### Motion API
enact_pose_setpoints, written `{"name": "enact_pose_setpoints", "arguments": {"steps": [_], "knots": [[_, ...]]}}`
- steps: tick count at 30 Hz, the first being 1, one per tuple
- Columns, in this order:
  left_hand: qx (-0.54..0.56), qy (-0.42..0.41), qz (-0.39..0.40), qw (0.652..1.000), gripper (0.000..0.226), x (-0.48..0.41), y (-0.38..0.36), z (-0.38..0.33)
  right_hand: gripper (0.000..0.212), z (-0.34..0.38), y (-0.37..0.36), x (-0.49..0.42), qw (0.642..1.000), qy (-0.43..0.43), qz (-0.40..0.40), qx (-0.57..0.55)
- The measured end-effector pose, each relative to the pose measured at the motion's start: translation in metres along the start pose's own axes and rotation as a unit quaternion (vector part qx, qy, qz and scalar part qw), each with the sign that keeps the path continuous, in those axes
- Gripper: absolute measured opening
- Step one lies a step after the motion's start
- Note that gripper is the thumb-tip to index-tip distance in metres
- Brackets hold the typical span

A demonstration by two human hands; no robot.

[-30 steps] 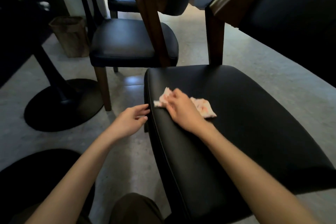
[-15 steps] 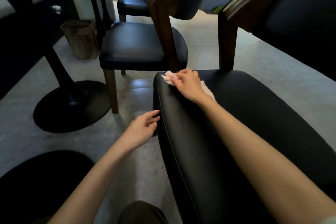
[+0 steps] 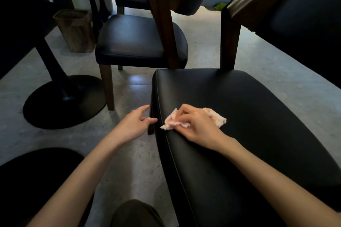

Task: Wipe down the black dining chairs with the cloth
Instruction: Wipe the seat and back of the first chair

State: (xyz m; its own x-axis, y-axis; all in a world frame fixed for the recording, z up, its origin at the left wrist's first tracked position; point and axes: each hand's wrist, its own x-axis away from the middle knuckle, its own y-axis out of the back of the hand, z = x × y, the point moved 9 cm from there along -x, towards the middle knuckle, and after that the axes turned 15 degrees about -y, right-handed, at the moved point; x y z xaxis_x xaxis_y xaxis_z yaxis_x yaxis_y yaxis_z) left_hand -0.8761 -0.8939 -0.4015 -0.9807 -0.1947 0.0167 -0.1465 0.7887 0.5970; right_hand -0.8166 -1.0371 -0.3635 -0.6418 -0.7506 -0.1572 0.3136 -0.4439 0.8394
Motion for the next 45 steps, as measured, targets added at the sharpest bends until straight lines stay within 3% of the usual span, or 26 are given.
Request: {"name": "enact_pose_setpoints", "arguments": {"steps": [3, 6, 8, 11, 14, 18, 19, 23, 25, 28, 30, 31, 32, 34, 37, 40, 42, 45], "knots": [[0.016, 0.004, 0.01, 1.0, 0.054, -0.001, -0.002, -0.001, 0.01, -0.023, 0.016, -0.032, 0.997, -0.016, -0.07, 0.016], [0.024, 0.002, 0.002, 1.0, 0.053, 0.0, -0.003, -0.002, 0.013, -0.054, 0.038, -0.059, 0.978, -0.139, -0.153, 0.025], [0.025, 0.007, 0.003, 1.0, 0.055, -0.001, -0.004, -0.002, 0.014, -0.045, 0.031, -0.05, 0.98, -0.144, -0.137, 0.028], [0.01, 0.013, -0.004, 1.0, 0.056, -0.003, -0.003, -0.002, 0.009, -0.001, 0.007, -0.002, 0.997, -0.044, -0.055, 0.017], [-0.014, 0.015, -0.012, 1.0, 0.051, -0.004, -0.001, -0.005, 0.011, -0.001, 0.008, 0.004, 0.999, -0.026, -0.019, 0.021], [-0.048, -0.011, -0.014, 0.999, 0.045, -0.001, -0.003, -0.014, 0.014, -0.055, 0.044, -0.038, 0.969, -0.184, -0.158, 0.052], [-0.055, -0.017, -0.014, 0.998, 0.044, 0.0, -0.004, -0.016, 0.013, -0.049, 0.04, -0.035, 0.967, -0.185, -0.166, 0.049], [-0.071, -0.021, -0.035, 0.997, 0.042, -0.002, -0.001, -0.019, 0.013, 0.029, -0.01, 0.007, 0.999, -0.022, -0.04, 0.007], [-0.07, -0.019, -0.034, 0.997, 0.042, -0.001, -0.001, -0.018, 0.01, 0.017, -0.001, 0.005, 0.999, -0.012, -0.041, 0.021], [-0.057, -0.028, -0.016, 0.998, 0.042, 0.004, -0.006, -0.023, 0.013, -0.067, 0.061, -0.02, 0.965, -0.161, -0.193, 0.073], [-0.054, -0.039, -0.01, 0.998, 0.044, 0.008, -0.011, -0.029, 0.019, -0.119, 0.086, -0.012, 0.922, -0.303, -0.227, 0.076], [-0.062, -0.044, -0.008, 0.997, 0.045, 0.009, -0.013, -0.03, 0.02, -0.123, 0.086, -0.005, 0.912, -0.332, -0.231, 0.069], [-0.073, -0.047, -0.007, 0.996, 0.047, 0.01, -0.015, -0.031, 0.018, -0.108, 0.079, 0.001, 0.916, -0.326, -0.228, 0.055], [-0.095, -0.055, -0.012, 0.994, 0.047, 0.009, -0.017, -0.031, 0.016, -0.046, 0.048, 0.014, 0.951, -0.226, -0.209, 0.003], [-0.128, -0.067, -0.032, 0.989, 0.047, 0.008, -0.016, -0.034, 0.011, 0.039, -0.012, 0.05, 0.993, -0.076, -0.092, -0.015], [-0.151, -0.07, -0.041, 0.985, 0.047, 0.01, -0.014, -0.035, 0.014, 0.028, -0.003, 0.056, 0.997, -0.048, -0.055, -0.013], [-0.177, -0.071, -0.043, 0.981, 0.047, 0.013, -0.012, -0.034, 0.011, -0.022, 0.038, 0.047, 0.986, -0.102, -0.135, 0.002], [-0.213, -0.082, -0.043, 0.973, 0.047, 0.019, -0.012, -0.036, 0.019, -0.119, 0.095, 0.047, 0.92, -0.319, -0.223, 0.05]]}}
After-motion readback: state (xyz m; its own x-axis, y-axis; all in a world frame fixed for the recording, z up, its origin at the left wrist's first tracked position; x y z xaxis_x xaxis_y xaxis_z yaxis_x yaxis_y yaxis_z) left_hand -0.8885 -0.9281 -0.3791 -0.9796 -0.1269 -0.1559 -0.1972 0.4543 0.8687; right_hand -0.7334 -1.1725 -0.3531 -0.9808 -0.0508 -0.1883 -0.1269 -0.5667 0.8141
